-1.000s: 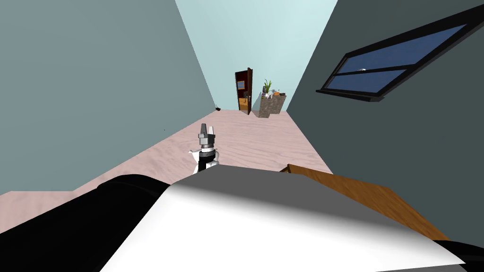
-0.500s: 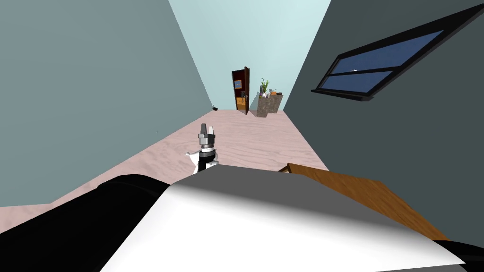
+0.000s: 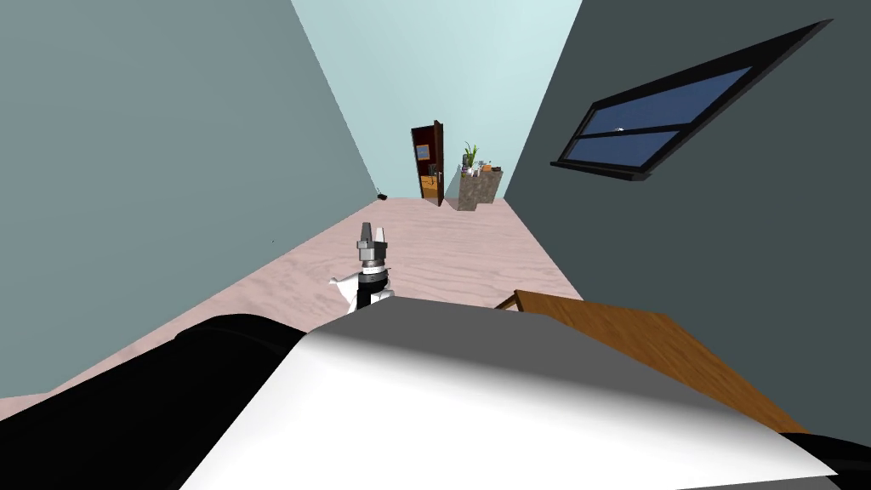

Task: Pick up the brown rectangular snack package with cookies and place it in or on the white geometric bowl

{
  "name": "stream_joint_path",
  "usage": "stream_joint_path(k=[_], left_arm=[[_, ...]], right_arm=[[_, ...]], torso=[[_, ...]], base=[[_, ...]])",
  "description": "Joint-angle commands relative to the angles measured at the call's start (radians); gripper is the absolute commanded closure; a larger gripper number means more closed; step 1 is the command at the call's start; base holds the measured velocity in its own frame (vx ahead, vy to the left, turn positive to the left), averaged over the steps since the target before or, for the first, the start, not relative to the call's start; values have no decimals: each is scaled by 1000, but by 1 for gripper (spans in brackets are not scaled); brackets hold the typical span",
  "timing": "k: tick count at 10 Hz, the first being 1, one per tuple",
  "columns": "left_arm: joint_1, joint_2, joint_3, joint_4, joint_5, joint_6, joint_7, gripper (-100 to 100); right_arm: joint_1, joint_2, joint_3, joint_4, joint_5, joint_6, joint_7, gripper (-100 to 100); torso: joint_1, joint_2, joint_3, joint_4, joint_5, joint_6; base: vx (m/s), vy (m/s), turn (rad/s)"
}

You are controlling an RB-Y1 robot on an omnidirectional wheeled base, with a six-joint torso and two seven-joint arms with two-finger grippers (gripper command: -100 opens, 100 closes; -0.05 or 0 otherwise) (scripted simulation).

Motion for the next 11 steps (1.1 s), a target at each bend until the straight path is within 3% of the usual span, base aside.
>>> stream_joint_path(k=[1, 6, 7, 11], left_arm=[[0, 0, 0, 0, 0, 0, 0, 0], [0, 0, 0, 0, 0, 0, 0, 0], [0, 0, 0, 0, 0, 0, 0, 0], [0, 0, 0, 0, 0, 0, 0, 0]], right_arm=[[-6, -33, -15, 8, 20, -34, -35, 100], [-32, -130, -67, 42, 86, -159, -138, 100], [-32, -130, -67, 42, 86, -161, -138, 100], [-62, -196, -96, 65, 141, -269, -218, 100]], torso=[[0, 0, 0, 0, 0, 0], [-4, 1, 0, 0, -2, -1], [-5, 1, 0, 0, -2, 0], [-5, 1, 0, 0, -3, -1]], base=[[-24, -3, -72], [-39, -33, -51], [-37, -34, -4], [-49, -47, -26]])
